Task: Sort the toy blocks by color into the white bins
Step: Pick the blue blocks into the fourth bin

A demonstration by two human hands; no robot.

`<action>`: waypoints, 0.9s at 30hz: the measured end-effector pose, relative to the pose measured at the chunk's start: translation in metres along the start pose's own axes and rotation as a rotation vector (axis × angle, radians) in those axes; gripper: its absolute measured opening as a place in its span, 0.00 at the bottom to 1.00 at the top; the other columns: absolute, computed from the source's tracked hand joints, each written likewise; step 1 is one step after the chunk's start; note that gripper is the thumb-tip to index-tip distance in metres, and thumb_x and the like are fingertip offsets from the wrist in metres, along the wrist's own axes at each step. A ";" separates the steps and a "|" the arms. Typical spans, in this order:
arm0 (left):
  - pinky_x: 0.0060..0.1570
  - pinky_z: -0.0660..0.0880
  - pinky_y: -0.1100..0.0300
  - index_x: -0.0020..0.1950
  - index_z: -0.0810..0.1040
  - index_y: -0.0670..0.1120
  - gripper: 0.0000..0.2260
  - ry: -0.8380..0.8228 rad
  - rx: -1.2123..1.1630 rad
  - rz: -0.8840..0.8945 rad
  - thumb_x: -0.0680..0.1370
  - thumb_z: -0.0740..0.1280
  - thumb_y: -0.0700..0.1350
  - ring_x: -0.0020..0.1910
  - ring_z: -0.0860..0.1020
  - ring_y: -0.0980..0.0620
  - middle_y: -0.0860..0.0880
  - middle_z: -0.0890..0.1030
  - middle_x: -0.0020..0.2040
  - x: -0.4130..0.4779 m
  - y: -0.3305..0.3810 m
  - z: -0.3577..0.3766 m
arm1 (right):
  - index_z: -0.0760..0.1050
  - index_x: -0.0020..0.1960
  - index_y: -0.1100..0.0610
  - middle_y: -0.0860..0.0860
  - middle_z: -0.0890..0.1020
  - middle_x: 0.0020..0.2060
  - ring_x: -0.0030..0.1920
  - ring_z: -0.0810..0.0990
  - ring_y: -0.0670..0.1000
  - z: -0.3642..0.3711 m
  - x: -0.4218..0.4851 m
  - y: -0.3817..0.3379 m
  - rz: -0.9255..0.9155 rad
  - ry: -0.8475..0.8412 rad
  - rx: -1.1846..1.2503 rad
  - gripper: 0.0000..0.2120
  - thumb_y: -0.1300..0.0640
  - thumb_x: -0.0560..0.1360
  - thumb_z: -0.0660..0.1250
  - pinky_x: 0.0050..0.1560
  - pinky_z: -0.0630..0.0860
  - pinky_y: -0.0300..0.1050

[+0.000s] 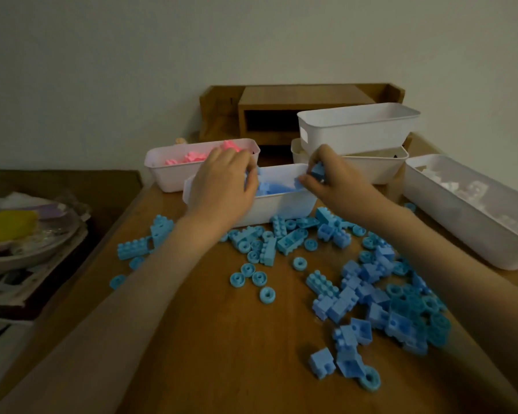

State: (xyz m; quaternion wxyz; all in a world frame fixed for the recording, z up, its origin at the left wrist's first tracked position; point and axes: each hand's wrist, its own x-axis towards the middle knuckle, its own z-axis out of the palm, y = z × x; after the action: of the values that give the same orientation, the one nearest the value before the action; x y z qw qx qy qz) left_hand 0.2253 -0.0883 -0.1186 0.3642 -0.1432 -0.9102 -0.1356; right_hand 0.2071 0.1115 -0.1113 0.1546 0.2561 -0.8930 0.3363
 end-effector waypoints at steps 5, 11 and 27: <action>0.41 0.70 0.53 0.35 0.69 0.51 0.13 -0.418 -0.025 -0.058 0.79 0.59 0.52 0.43 0.73 0.48 0.50 0.74 0.38 0.013 -0.026 0.011 | 0.68 0.58 0.52 0.51 0.73 0.56 0.60 0.69 0.53 0.031 0.020 0.005 0.110 -0.309 -0.290 0.15 0.44 0.80 0.51 0.61 0.60 0.51; 0.52 0.69 0.56 0.53 0.79 0.48 0.08 -0.277 -0.096 -0.029 0.79 0.62 0.48 0.52 0.73 0.51 0.49 0.79 0.51 -0.008 0.006 -0.002 | 0.70 0.64 0.49 0.51 0.71 0.62 0.63 0.67 0.53 0.003 -0.010 0.002 0.013 -0.174 -0.125 0.15 0.49 0.81 0.54 0.64 0.62 0.52; 0.41 0.56 0.64 0.51 0.69 0.52 0.18 -0.563 -0.163 0.324 0.74 0.62 0.66 0.38 0.66 0.58 0.57 0.69 0.38 -0.074 0.080 0.002 | 0.71 0.63 0.50 0.53 0.73 0.57 0.58 0.72 0.55 -0.010 -0.065 0.042 0.166 -0.427 -0.404 0.15 0.53 0.77 0.64 0.57 0.70 0.49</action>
State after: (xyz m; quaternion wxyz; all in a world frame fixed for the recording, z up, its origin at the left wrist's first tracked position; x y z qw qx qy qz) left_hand 0.3043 -0.0259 -0.1601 0.1024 -0.3467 -0.9266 -0.1035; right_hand 0.2375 0.1684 -0.1551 -0.0170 0.2112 -0.9720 0.1019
